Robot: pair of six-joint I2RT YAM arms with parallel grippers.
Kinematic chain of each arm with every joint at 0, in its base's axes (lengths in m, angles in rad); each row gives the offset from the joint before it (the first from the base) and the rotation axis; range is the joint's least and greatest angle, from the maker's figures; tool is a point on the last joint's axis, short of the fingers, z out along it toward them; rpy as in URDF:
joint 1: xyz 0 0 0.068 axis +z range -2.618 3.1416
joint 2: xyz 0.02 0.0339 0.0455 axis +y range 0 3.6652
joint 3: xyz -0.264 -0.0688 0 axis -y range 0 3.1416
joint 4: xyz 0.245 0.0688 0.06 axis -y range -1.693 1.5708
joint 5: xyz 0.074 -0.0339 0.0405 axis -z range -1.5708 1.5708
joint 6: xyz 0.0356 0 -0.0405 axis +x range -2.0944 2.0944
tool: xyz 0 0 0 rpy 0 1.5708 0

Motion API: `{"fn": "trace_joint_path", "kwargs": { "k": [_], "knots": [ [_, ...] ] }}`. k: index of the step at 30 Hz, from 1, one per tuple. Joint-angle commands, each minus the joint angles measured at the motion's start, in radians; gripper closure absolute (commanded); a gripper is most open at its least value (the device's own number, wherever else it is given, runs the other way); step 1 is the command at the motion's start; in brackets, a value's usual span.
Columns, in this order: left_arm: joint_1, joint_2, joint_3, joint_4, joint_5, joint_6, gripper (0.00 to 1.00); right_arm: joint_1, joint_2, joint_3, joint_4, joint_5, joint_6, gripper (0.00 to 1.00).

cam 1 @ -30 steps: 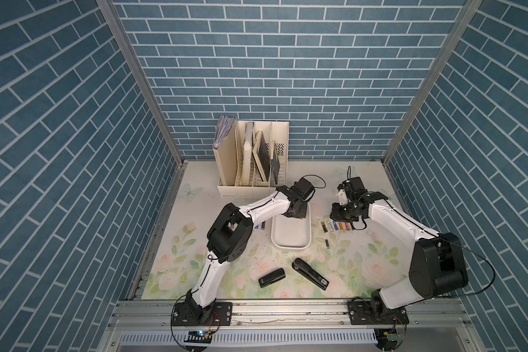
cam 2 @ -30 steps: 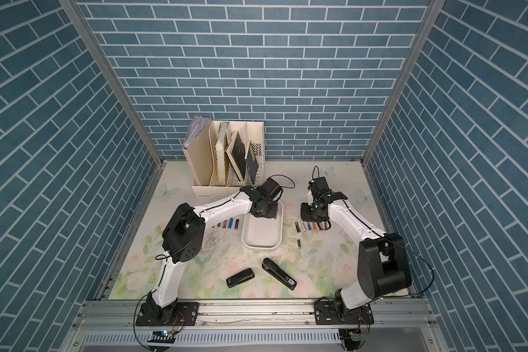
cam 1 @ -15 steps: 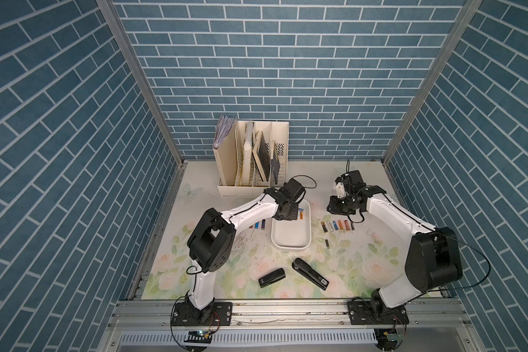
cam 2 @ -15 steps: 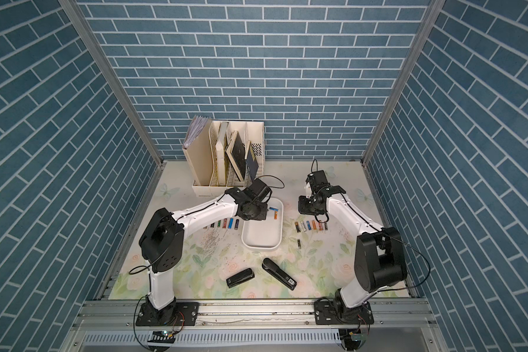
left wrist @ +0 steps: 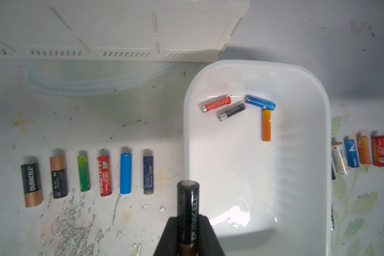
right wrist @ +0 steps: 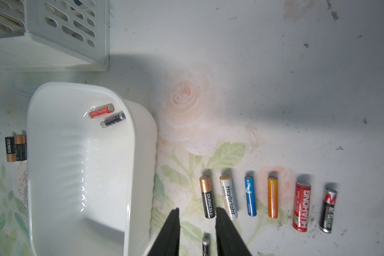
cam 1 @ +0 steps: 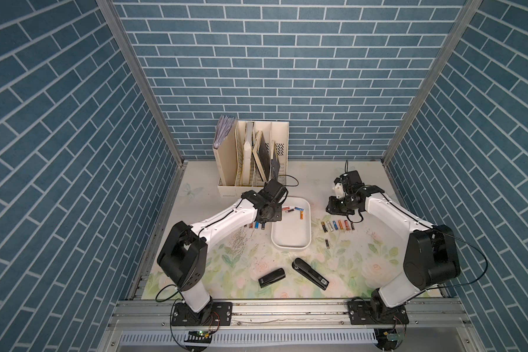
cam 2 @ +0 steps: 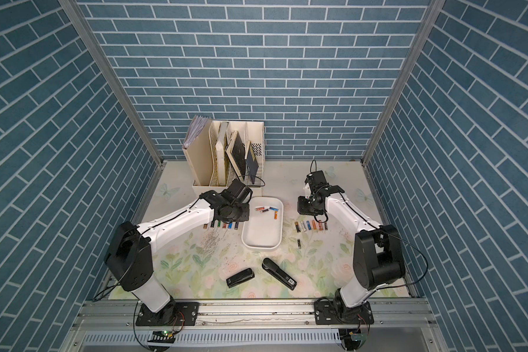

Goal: Take the batteries out of the storage box
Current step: Place the battery at the center of the board.

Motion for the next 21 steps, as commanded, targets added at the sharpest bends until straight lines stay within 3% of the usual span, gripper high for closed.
{"fn": "trace_joint_path", "kwargs": {
  "k": [1,21],
  "knots": [
    [0.013,-0.044,-0.055,-0.022,-0.021,-0.016,0.82,0.004,0.017,0.03,0.001,-0.004,-0.037,0.69],
    [0.011,-0.092,-0.33,0.117,0.061,-0.071,0.82,0.003,0.005,0.002,-0.012,0.01,-0.045,0.69]
  ]
}}
